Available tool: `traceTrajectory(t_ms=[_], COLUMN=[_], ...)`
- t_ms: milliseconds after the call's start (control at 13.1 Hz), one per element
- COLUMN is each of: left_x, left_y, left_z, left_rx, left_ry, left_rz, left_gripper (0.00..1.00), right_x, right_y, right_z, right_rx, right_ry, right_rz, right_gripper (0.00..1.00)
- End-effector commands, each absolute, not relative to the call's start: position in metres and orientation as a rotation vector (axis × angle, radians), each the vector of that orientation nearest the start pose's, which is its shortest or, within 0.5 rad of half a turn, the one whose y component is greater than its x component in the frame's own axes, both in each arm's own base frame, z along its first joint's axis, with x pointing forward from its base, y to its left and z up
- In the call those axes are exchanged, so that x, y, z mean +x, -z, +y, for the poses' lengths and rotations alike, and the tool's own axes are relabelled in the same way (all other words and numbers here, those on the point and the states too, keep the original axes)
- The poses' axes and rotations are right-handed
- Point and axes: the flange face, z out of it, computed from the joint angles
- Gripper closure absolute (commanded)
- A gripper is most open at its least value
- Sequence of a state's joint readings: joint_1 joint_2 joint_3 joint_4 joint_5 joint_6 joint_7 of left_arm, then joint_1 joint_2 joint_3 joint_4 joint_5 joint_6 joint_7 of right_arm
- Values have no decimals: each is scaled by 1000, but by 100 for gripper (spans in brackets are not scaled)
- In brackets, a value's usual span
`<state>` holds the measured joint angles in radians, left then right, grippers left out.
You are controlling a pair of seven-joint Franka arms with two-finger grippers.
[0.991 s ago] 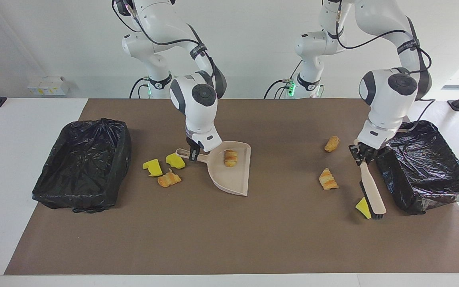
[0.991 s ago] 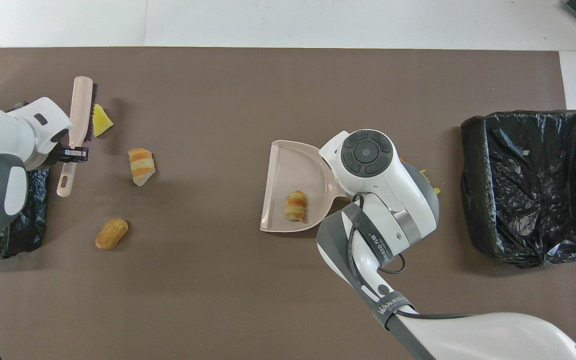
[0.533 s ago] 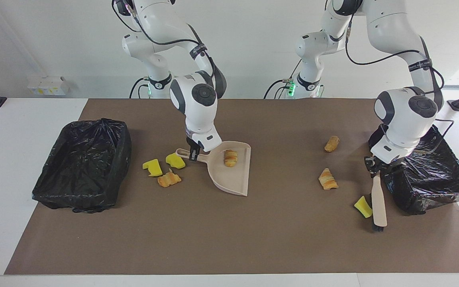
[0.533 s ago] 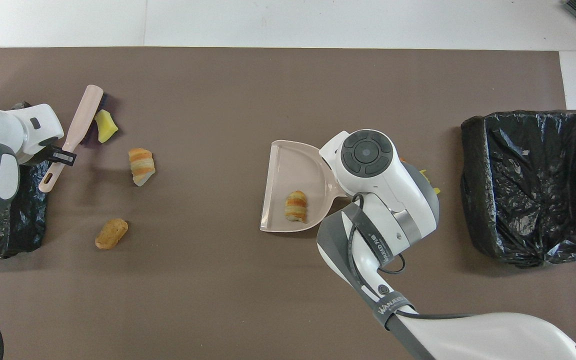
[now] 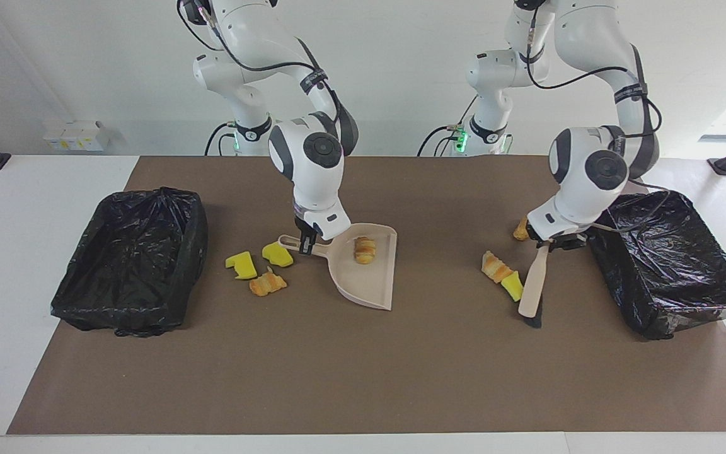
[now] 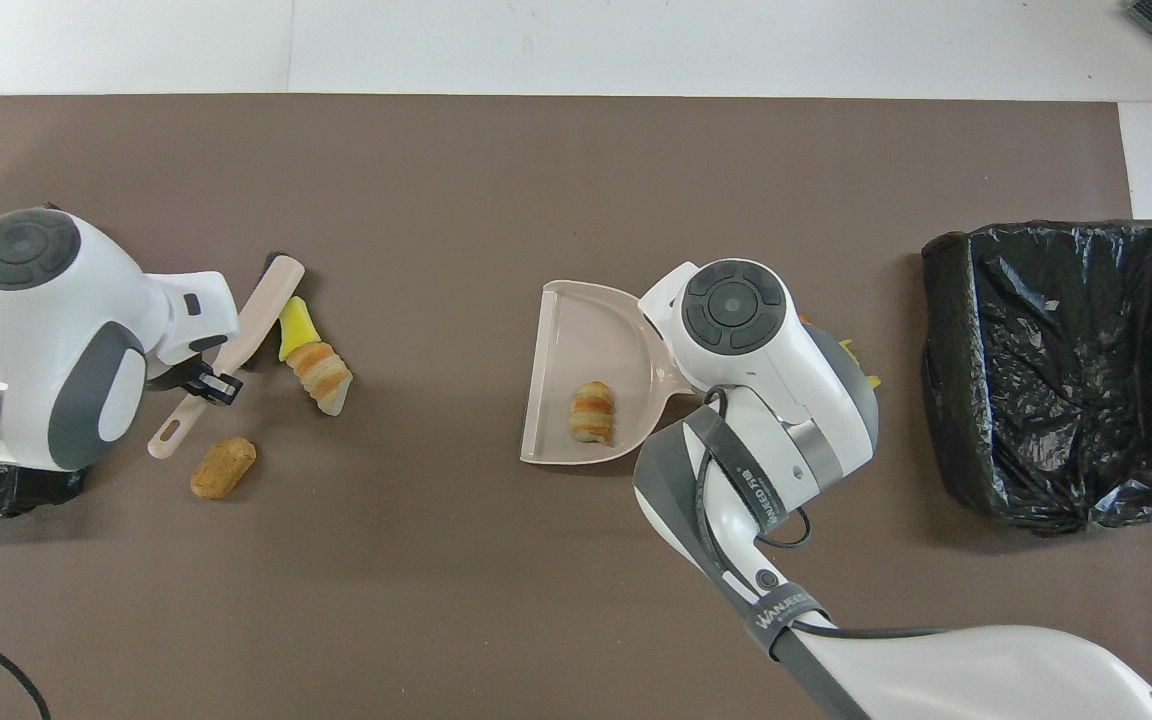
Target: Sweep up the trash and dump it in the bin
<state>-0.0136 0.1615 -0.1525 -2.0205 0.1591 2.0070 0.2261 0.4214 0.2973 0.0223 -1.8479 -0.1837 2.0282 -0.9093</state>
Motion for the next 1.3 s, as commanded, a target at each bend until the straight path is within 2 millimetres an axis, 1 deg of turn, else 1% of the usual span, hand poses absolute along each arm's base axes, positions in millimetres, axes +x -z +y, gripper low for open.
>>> traceTrajectory(t_ms=[0, 152, 229, 457, 533, 610, 686, 762, 838, 914, 991, 1067, 1219], left_x=[526, 515, 515, 511, 508, 504, 502, 499, 494, 490, 477, 456, 413], left_y=[-356, -364, -374, -417, -428, -433, -434, -433, -434, -434, -432, -424, -403], left_z=[-141, -172, -175, -164, -159, -152, -147, -146, -142, -130, -124, -120, -108], left_rx=[-2928, -2946, -2962, -2987, -2979, -2955, -2914, -2863, -2803, -2747, -2700, -2675, -2675], left_ry=[-299, -297, -256, -139, -126, -138, -146, -142, -151, -196, -272, -305, -277], left_rz=[637, 516, 399, 44, -97, -257, -460, -656, -808, -886, -877, -863, -865], left_gripper=[100, 100, 100, 100, 100, 100, 100, 100, 100, 100, 100, 100, 100], right_x=[552, 552, 552, 551, 552, 552, 551, 552, 551, 551, 551, 551, 551], right_y=[-355, -355, -355, -355, -355, -355, -355, -355, -355, -355, -355, -355, -355], right_z=[253, 253, 253, 253, 253, 253, 253, 253, 253, 253, 252, 252, 252], right_rx=[-2459, -2459, -2459, -2458, -2459, -2457, -2457, -2456, -2454, -2450, -2450, -2448, -2448], right_ry=[-222, -222, -222, -224, -222, -222, -224, -222, -225, -225, -227, -228, -228], right_rz=[-2120, -2120, -2120, -2120, -2120, -2122, -2122, -2124, -2125, -2129, -2128, -2130, -2130], right_gripper=[100, 100, 100, 100, 100, 100, 100, 100, 100, 100, 100, 100, 100])
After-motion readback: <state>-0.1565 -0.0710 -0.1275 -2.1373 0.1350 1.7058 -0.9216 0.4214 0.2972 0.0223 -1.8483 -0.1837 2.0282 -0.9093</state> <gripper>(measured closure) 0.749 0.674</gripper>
